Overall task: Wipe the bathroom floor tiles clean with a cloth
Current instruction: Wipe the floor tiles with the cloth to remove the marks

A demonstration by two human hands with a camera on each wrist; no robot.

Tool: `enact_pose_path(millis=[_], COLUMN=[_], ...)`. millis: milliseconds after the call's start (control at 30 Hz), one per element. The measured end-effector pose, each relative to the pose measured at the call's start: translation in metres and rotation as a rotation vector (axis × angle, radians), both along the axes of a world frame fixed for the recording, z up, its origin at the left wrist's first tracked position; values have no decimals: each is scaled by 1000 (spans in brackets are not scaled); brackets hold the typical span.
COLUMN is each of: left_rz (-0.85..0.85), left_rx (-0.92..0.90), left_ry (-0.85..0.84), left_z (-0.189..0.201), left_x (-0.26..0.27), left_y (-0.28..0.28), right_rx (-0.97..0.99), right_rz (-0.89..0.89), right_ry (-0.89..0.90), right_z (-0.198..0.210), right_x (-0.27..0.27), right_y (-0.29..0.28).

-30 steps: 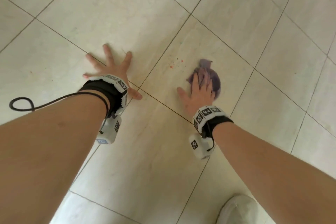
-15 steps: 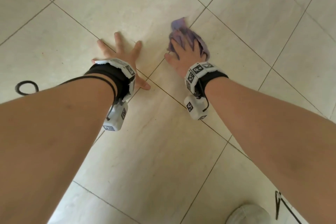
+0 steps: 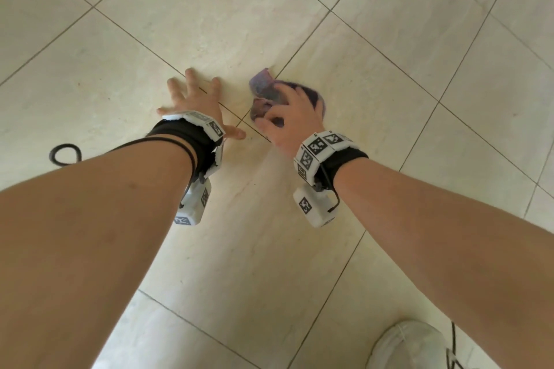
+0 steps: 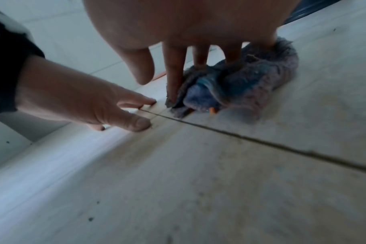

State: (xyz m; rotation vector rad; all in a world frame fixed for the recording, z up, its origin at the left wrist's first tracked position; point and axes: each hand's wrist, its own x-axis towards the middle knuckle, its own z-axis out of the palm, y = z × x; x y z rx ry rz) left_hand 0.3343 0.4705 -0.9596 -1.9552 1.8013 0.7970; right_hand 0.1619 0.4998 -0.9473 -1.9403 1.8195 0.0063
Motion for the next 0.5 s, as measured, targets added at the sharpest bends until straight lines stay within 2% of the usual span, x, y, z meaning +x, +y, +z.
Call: enact_pose_path(millis=[67, 100, 200, 267, 400, 500], left_rz=[9, 13, 12, 6, 8, 8], left_rx=[-1, 0, 3, -1, 12, 15], left_ry=[6, 6, 5, 5, 6, 3], left_z=[0, 0, -2, -3, -4, -4], left_x=[-1, -2, -2, -1, 0, 0], left_y=[0, 0, 0, 0, -1, -1], right_rx=[-134, -107, 165, 244, 184, 124], right_rz=[-84, -105, -110, -98, -37, 79], right_ry=[14, 42, 129, 165, 175, 201], right_z=[1, 0, -9, -17, -24, -29], right_x=[8, 13, 24, 24, 16, 3], right_y=[-1, -2, -9, -11, 0, 9])
